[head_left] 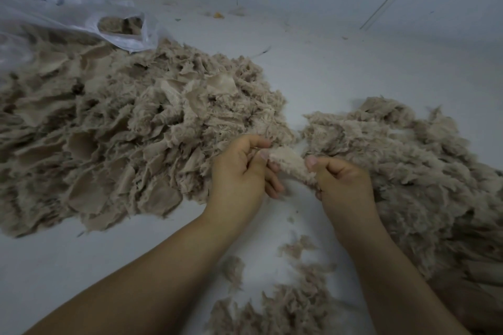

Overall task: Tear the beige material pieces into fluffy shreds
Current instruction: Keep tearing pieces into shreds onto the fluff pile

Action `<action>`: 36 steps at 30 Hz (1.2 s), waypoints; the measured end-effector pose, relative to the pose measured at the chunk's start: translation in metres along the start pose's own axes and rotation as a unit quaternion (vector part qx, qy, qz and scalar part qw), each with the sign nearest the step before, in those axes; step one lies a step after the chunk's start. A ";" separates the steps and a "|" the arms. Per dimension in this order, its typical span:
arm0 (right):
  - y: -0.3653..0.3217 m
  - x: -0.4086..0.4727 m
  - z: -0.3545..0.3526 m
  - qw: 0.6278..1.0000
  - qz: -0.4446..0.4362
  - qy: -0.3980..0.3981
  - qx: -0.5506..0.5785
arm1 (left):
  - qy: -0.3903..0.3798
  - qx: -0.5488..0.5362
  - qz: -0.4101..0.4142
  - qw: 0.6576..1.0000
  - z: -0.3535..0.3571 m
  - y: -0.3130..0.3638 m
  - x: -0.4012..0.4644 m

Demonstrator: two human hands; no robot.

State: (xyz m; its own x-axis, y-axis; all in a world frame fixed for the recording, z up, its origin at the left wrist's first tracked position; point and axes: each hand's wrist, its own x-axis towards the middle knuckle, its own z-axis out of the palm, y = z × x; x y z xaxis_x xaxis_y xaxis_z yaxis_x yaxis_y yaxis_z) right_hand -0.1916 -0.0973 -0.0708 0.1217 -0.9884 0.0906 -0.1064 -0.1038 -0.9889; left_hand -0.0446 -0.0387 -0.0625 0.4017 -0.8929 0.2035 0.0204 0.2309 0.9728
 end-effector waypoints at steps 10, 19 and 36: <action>-0.002 0.000 0.000 0.999 0.016 0.025 0.023 | -0.279 0.073 -0.075 0.955 -0.009 0.012 -0.003; -0.002 -0.002 -0.001 0.998 -0.010 -0.049 0.041 | -0.135 0.119 -0.145 0.973 0.009 0.008 0.001; -0.007 -0.007 -0.001 0.996 -0.038 -0.075 0.036 | -0.173 0.149 -0.156 0.961 0.011 0.006 0.003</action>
State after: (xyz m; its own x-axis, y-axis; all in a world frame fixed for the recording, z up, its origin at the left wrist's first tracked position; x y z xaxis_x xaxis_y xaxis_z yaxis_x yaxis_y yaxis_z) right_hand -0.1923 -0.0900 -0.0647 0.2730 -0.9500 0.1517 -0.0212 -0.1635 -0.9863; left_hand -0.0533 -0.0439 -0.0548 0.0893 -0.9876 -0.1294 -0.1922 -0.1445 0.9707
